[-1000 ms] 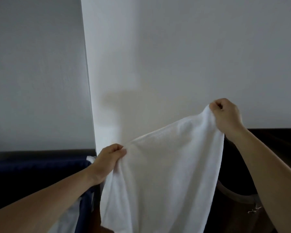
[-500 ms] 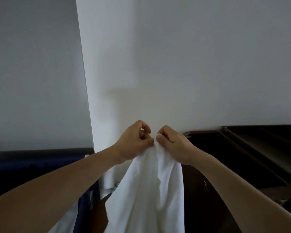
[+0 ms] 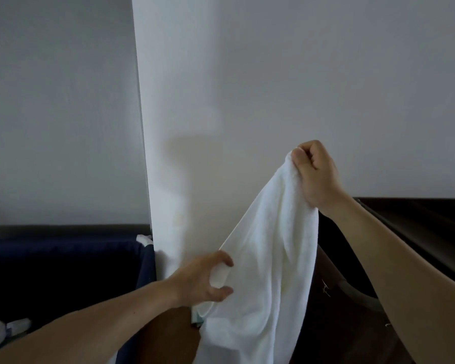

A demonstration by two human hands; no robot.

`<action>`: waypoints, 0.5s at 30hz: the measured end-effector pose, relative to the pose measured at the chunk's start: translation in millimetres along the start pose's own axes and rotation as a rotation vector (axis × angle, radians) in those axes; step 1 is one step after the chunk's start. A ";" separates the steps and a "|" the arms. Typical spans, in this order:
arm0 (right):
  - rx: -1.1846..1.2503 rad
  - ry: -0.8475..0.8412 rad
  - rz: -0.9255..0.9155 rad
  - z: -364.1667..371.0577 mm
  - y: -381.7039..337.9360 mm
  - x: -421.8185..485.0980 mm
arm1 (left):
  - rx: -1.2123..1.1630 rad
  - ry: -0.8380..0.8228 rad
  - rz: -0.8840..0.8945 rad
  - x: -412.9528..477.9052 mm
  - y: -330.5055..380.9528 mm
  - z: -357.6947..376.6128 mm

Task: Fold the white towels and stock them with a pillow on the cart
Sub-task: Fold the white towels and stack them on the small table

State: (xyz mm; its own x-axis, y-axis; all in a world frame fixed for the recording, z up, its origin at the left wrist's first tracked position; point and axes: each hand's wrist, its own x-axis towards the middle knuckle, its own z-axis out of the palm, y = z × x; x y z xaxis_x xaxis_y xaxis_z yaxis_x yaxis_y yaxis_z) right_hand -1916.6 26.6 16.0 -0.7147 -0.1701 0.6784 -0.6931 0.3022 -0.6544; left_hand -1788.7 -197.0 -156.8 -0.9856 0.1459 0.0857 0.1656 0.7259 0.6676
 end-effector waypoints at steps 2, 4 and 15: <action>0.015 0.008 -0.009 0.8 -2.6 1.5 | 0.027 -0.080 -0.071 1.2 -9.8 10.7; 0.018 0.014 -0.013 0.8 -2.9 1.7 | 0.087 -0.165 -0.130 3.4 -17.3 19.7; -0.188 0.062 0.096 -44.0 49.3 1.8 | -0.132 0.133 -0.246 -16.8 -64.9 -37.1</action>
State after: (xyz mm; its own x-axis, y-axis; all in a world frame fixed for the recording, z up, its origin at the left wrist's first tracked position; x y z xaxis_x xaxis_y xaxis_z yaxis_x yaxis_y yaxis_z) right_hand -1947.9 82.5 -0.4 -0.7657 -0.0758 0.6387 -0.5879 0.4852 -0.6473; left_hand -1784.2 -271.5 -174.2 -0.9929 -0.1191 0.0001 -0.0759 0.6337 0.7698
